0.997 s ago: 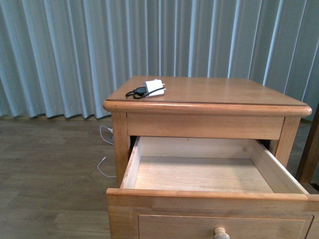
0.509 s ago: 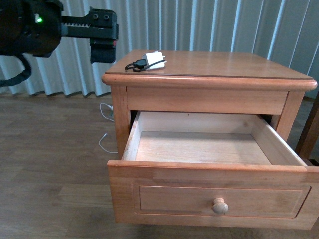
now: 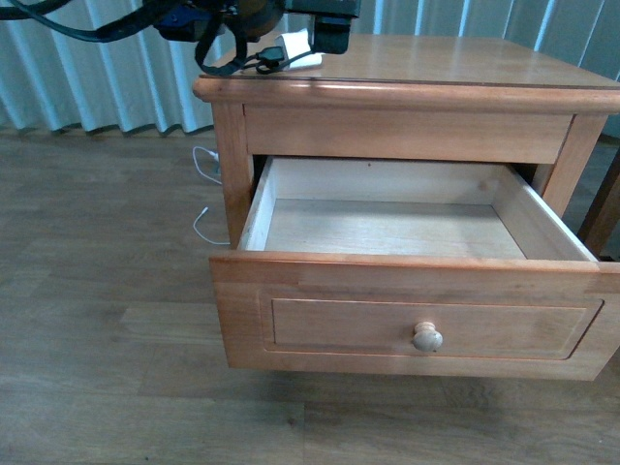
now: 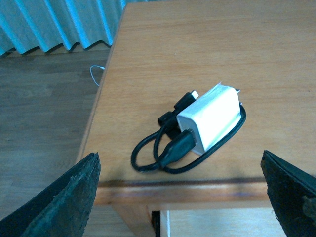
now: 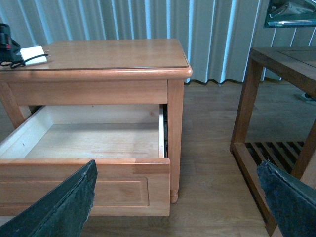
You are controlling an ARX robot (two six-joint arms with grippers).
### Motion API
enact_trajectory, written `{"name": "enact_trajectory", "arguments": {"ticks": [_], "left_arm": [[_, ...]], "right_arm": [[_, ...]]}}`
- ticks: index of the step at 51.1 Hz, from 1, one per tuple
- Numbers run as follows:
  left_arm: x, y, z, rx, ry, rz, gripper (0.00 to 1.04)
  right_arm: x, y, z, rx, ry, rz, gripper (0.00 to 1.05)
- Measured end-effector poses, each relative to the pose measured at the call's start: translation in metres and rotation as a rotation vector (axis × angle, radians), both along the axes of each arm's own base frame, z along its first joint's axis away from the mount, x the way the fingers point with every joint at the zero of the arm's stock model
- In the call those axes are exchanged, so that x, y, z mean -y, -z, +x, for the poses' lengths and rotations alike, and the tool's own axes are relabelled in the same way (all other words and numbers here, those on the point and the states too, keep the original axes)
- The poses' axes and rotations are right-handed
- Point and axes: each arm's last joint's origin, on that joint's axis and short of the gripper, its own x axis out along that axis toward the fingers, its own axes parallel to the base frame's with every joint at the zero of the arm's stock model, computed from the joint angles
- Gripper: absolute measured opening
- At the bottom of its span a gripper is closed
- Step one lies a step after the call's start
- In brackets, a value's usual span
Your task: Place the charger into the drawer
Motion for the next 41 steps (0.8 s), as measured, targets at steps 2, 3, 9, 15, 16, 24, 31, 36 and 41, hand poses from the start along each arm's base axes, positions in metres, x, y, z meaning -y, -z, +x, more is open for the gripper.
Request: {"name": "enact_trajectory", "arguments": {"ticks": [2, 3, 9, 15, 16, 24, 31, 36, 41], "left_arm": [[0.005, 0.002, 0.007, -0.007, 0.000, -0.005, 0.99], [0.006, 0.003, 0.008, -0.009, -0.004, -0.006, 0.99], [0.015, 0.006, 0.025, -0.020, -0.013, -0.020, 0.99], [0.020, 0.009, 0.036, -0.025, -0.026, -0.038, 0.99], [0.020, 0.010, 0.038, -0.026, -0.030, -0.045, 0.99], [0.024, 0.015, 0.047, -0.034, -0.039, -0.056, 0.99], [0.026, 0.017, 0.052, -0.041, -0.050, -0.068, 0.99], [0.026, 0.020, 0.054, -0.057, -0.054, -0.067, 0.99], [0.026, 0.021, 0.055, -0.061, -0.058, -0.065, 0.86]], "right_arm": [[0.000, 0.000, 0.000, 0.000, 0.000, 0.000, 0.97], [0.000, 0.000, 0.000, 0.000, 0.000, 0.000, 0.97], [0.000, 0.000, 0.000, 0.000, 0.000, 0.000, 0.97], [0.000, 0.000, 0.000, 0.000, 0.000, 0.000, 0.97], [0.000, 0.000, 0.000, 0.000, 0.000, 0.000, 0.97], [0.000, 0.000, 0.000, 0.000, 0.000, 0.000, 0.97], [0.000, 0.000, 0.000, 0.000, 0.000, 0.000, 0.97], [0.000, 0.000, 0.000, 0.000, 0.000, 0.000, 0.97], [0.000, 0.000, 0.000, 0.000, 0.000, 0.000, 0.97]]}}
